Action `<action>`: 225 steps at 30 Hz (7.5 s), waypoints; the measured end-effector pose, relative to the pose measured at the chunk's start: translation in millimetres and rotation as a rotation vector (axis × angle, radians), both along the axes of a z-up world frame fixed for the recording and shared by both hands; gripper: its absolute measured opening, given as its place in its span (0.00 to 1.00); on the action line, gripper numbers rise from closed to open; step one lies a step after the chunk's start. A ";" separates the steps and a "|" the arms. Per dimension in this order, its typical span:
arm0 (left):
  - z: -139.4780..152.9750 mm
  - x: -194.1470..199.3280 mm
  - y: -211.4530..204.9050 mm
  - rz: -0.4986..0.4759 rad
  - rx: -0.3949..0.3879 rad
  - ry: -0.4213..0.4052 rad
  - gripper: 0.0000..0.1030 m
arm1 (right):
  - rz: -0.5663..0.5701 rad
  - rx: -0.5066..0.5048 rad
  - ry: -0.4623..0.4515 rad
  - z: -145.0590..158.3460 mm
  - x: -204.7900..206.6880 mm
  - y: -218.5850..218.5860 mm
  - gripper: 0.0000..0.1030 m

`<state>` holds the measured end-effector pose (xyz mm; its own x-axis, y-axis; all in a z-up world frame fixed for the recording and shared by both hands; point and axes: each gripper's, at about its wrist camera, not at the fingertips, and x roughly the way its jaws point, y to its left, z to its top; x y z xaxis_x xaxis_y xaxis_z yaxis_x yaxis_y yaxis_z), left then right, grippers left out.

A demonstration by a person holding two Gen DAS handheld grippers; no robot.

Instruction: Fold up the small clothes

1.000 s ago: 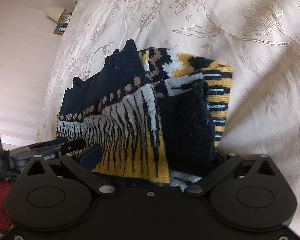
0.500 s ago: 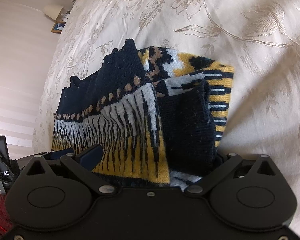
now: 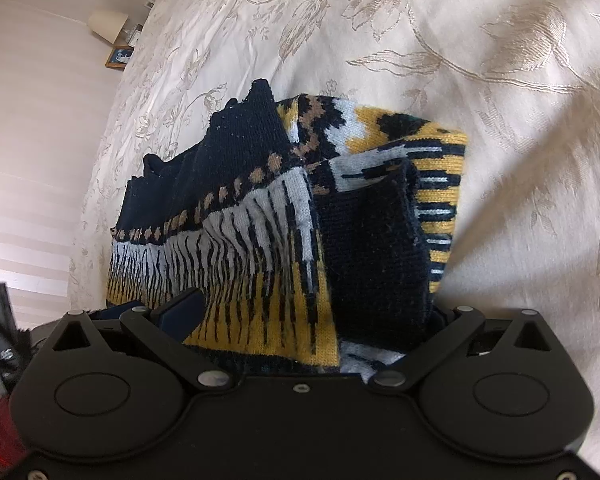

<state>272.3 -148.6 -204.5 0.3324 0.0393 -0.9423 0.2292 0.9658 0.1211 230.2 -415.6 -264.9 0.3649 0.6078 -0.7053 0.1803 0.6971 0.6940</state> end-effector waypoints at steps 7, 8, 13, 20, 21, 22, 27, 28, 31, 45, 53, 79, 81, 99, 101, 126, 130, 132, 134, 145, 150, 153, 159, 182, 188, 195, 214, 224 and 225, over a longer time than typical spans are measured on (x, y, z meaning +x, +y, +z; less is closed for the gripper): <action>23.1 -43.2 31.1 0.076 -0.050 -0.054 0.73 | -0.003 -0.003 -0.016 0.3 -2.5 0.7 1.00; 26.2 -50.1 36.3 0.088 -0.064 -0.058 0.73 | -0.003 -0.004 -0.026 0.3 -3.8 0.9 1.00; 35.9 -81.0 50.6 0.096 -0.090 -0.045 0.73 | -0.002 -0.036 -0.083 1.9 -13.4 6.6 1.00; 48.5 -110.1 62.5 0.063 -0.087 -0.042 0.73 | -0.020 -0.051 -0.045 7.1 -10.5 12.3 0.98; 50.9 -112.2 65.8 0.066 -0.093 -0.046 0.73 | -0.027 -0.037 -0.040 7.5 -9.5 11.3 0.87; 53.1 -114.1 69.1 0.069 -0.098 -0.052 0.73 | -0.035 -0.029 -0.036 7.9 -8.8 11.8 0.65; 60.5 -120.3 84.5 0.070 -0.107 -0.073 0.73 | -0.091 0.005 -0.004 13.7 -10.0 5.9 0.37; 62.2 -121.4 88.5 0.070 -0.111 -0.081 0.73 | -0.095 -0.005 -0.018 20.1 -11.6 7.0 0.37; 65.6 -124.2 102.2 0.070 -0.125 -0.100 0.73 | -0.098 -0.038 -0.033 37.4 -14.0 15.6 0.36; 61.8 -118.5 184.3 0.076 -0.225 -0.126 0.73 | -0.102 -0.240 -0.039 133.6 9.7 98.2 0.34; 62.2 -113.1 238.1 0.072 -0.255 -0.130 0.73 | -0.027 -0.301 -0.061 151.2 49.5 191.1 0.33; 51.7 -95.0 315.1 0.143 -0.313 -0.103 0.73 | 0.208 -0.394 -0.109 106.7 78.2 353.2 0.63; 53.0 -93.0 314.0 0.139 -0.316 -0.106 0.73 | 0.201 -0.362 -0.139 111.9 73.1 352.3 0.63; 90.6 -23.3 213.5 -0.128 -0.355 -0.205 0.73 | -0.115 -0.476 -0.080 109.7 -18.5 235.4 0.63; 89.8 -15.5 194.0 -0.177 -0.343 -0.209 0.73 | -0.139 -0.500 -0.053 102.2 -27.0 225.3 0.63; 6.9 56.5 202.5 -0.228 -0.047 -0.118 0.76 | 0.043 -0.536 -0.137 106.8 -23.6 258.0 0.74; 2.9 65.1 202.8 -0.230 -0.046 -0.113 0.76 | 0.021 -0.538 -0.268 128.1 -3.4 242.4 0.48; 2.4 66.0 202.8 -0.237 -0.039 -0.116 0.77 | 0.027 -0.530 -0.274 124.2 18.4 240.7 0.36; 1.2 67.2 205.0 -0.230 -0.042 -0.108 0.79 | 0.020 -0.539 -0.267 115.9 41.9 242.8 0.38; 2.7 77.1 229.1 -0.143 -0.169 -0.077 0.84 | 0.150 -0.485 -0.172 69.6 85.5 274.4 0.47; 34.6 60.4 261.7 -0.031 -0.368 -0.103 0.84 | 0.060 -0.402 -0.271 100.7 54.9 246.0 0.82; 54.2 39.9 266.0 -0.021 -0.429 -0.128 0.85 | -0.001 -0.362 -0.334 111.3 32.7 227.5 1.00; 61.2 -4.6 229.5 -0.123 -0.415 -0.118 0.89 | -0.019 -0.407 -0.259 95.1 30.2 202.1 1.00; -28.6 19.7 213.5 -0.074 -0.443 0.059 0.99 | 0.016 -0.089 -0.093 8.4 102.1 200.1 1.00; -35.8 38.5 203.3 -0.140 -0.590 0.105 0.99 | -0.057 -0.022 -0.069 5.4 98.2 190.4 1.00; -27.2 45.7 198.0 -0.107 -0.694 0.121 0.67 | 0.014 -0.153 -0.061 33.6 94.4 205.6 0.52; 21.6 -7.0 175.9 -0.224 -0.789 0.117 0.61 | -0.010 -0.162 -0.104 130.6 -68.3 163.0 0.47; -30.2 -49.8 142.2 -0.050 -0.565 0.107 0.61 | 0.119 -0.262 -0.067 86.1 -115.3 142.5 0.60; -36.9 -47.7 146.5 -0.011 -0.521 0.111 0.62 | 0.121 -0.301 -0.050 78.8 -114.4 139.0 0.63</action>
<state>224.6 -2.1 -241.4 0.2272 -0.4459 -0.8658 0.2235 0.8891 -0.3994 115.7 -276.6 -186.1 0.3416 0.4162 -0.8427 0.0540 0.8864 0.4598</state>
